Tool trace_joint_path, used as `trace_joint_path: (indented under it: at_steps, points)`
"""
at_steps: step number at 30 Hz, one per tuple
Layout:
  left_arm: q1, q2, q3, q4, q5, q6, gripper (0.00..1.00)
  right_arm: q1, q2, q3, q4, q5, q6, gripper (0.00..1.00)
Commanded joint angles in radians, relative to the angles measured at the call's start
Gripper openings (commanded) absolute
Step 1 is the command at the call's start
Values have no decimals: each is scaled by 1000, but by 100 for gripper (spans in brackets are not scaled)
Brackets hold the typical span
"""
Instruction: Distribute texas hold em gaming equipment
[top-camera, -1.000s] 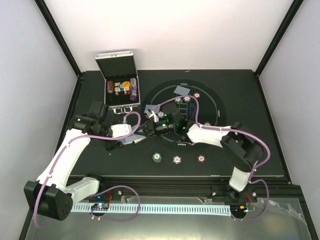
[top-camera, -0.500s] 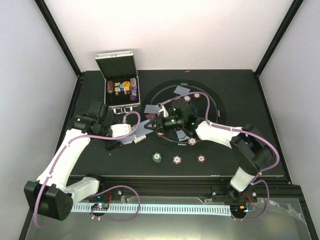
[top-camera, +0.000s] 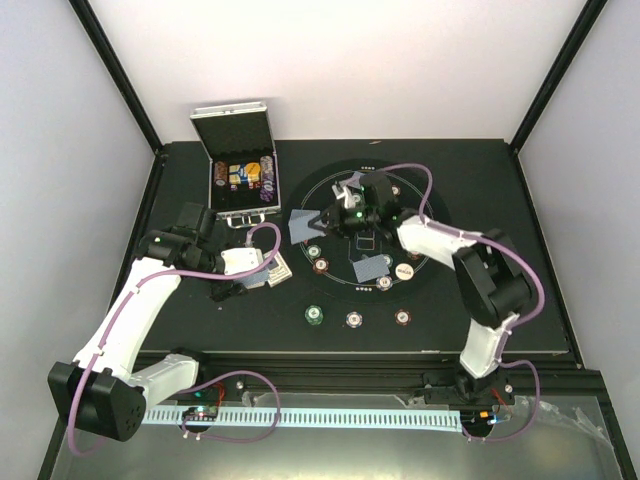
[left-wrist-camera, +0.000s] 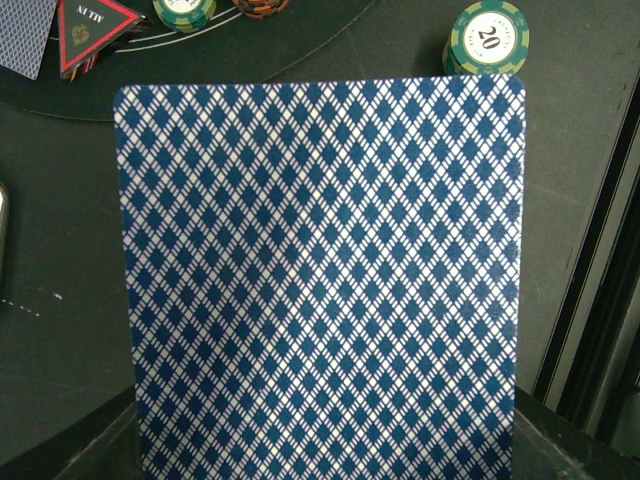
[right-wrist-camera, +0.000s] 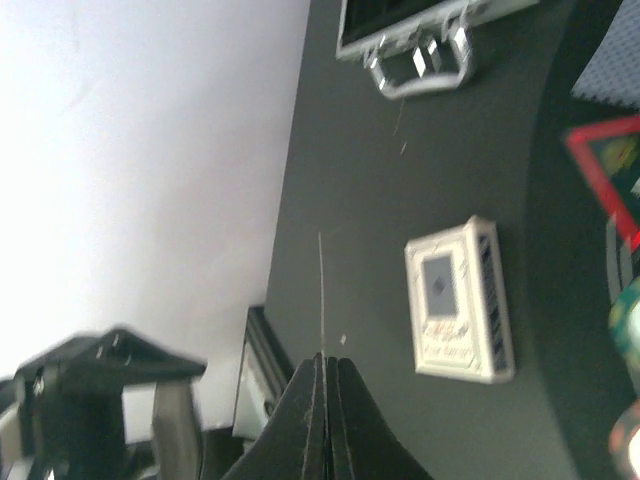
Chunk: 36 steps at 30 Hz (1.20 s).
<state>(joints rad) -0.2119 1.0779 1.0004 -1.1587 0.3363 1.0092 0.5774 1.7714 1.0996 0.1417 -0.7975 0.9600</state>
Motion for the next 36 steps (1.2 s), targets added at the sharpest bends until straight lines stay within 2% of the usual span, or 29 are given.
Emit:
trace_joint_path:
  at_steps: [1,7,14,16,18,20,24,33,36]
  points:
    - [-1,-16,38,-3,7,-6,1,-58,154,183,-136,4,-107,1]
    - [-1,-18,35,-3,6,-10,1,-75,415,505,-328,63,-198,1]
    - [-1,-22,34,-7,-10,-10,2,-76,581,710,-414,98,-204,1]
    - [-2,-24,34,-9,-11,-9,2,-75,605,745,-451,105,-216,4]
    - [-2,-25,35,-8,-10,-9,1,-76,614,771,-491,122,-238,13]
    - [-2,-25,38,-11,-7,-9,2,-77,614,789,-535,143,-267,23]
    - [-2,-27,41,-14,-5,-8,2,-88,585,788,-608,194,-327,33]
    - [-3,-26,42,-15,7,-10,2,-122,419,641,-640,277,-389,36]
    - [-2,-25,42,-13,8,-11,2,-121,335,543,-594,254,-379,38]
